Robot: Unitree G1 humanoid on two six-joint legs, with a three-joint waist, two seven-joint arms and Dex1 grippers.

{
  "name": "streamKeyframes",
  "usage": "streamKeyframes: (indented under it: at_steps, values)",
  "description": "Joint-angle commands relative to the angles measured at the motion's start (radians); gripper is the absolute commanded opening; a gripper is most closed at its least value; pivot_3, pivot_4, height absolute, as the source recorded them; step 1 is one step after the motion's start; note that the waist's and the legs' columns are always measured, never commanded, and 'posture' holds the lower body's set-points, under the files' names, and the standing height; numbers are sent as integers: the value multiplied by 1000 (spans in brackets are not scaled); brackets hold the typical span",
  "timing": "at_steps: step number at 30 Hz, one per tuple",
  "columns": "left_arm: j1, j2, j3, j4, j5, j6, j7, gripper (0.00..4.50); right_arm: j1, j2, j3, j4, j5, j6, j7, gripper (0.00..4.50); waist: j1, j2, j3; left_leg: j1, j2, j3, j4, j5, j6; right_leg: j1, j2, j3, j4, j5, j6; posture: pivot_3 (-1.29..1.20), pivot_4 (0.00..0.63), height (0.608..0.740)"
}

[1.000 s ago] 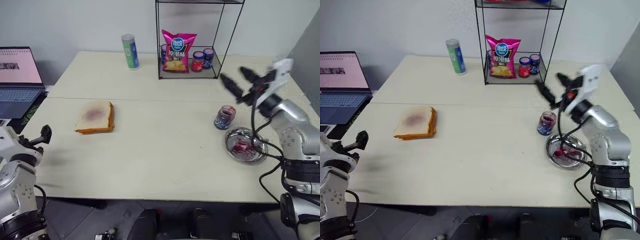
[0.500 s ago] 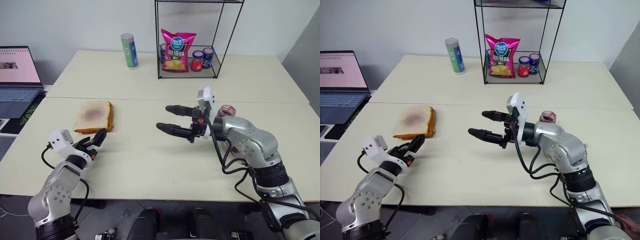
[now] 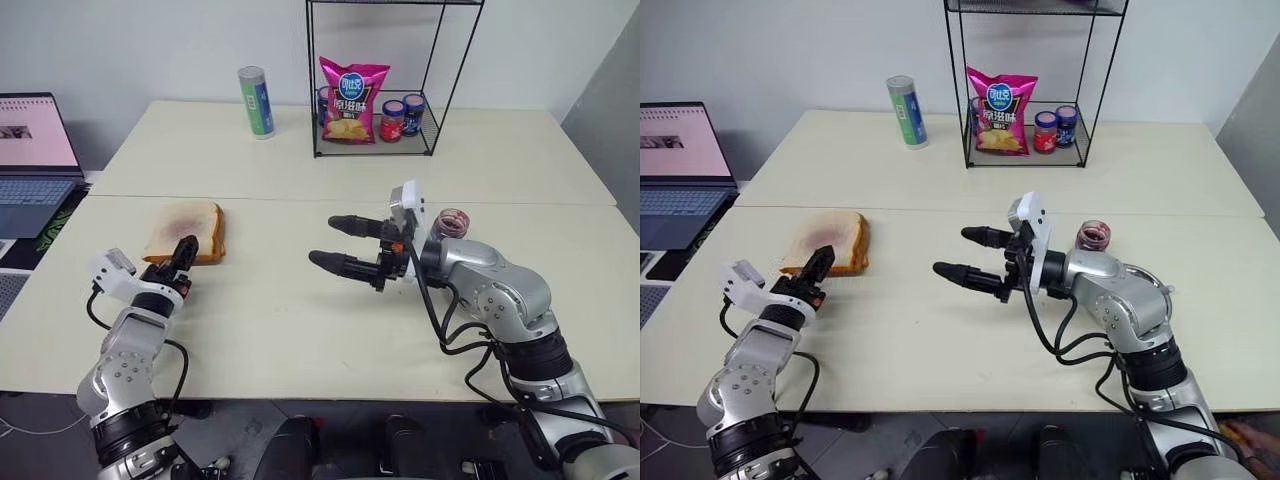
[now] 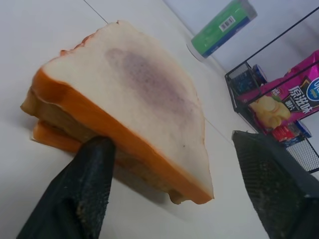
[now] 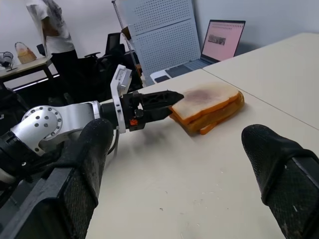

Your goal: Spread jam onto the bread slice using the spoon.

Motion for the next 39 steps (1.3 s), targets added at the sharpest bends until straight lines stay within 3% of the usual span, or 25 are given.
streamKeyframes:
  at_steps: [1, 16, 27, 32, 34, 39]
  values:
    - [6, -3, 17, -44, -46, -10, 7, 2867, 1, -2, -39, -39, 3, -7, -3, 4500, -1, 0, 0, 0, 0, 0, 0, 0, 0, 0, 0, 0, 0, 0, 0, 0, 150, 740]
    - [5, -6, 13, -56, -63, -31, 36, 53, -1, 16, -58, -43, 5, 10, -14, 4500, -3, 0, 0, 0, 0, 0, 0, 0, 0, 0, 0, 0, 0, 0, 0, 0, 150, 740]
    - [-42, 39, -48, -121, -111, 49, 27, 15, 0, -10, -88, -68, 19, 32, -27, 4500, -2, 0, 0, 0, 0, 0, 0, 0, 0, 0, 0, 0, 0, 0, 0, 0, 150, 740]
    - [-131, 119, -193, -240, -232, 227, -67, 15, 7, -158, -174, -147, 112, 164, 19, 4500, 8, -1, 1, -2, -1, -1, 2, 0, 0, 0, 1, -1, 0, 1, 0, 0, 150, 740]
    - [-196, 139, -300, -273, -270, 312, -127, 15, 64, -270, -240, -223, 157, 228, 38, 4500, 7, -1, 0, -4, -2, -1, 2, 0, 0, -1, 0, 0, -1, 1, 1, 0, 150, 740]
    - [-223, 77, -491, -221, -188, 351, -161, 15, 204, -354, -355, -345, 223, 297, -40, 4500, 17, -2, 1, -6, -1, 0, 2, 0, 1, -1, 0, -1, -1, 1, 1, 0, 150, 740]
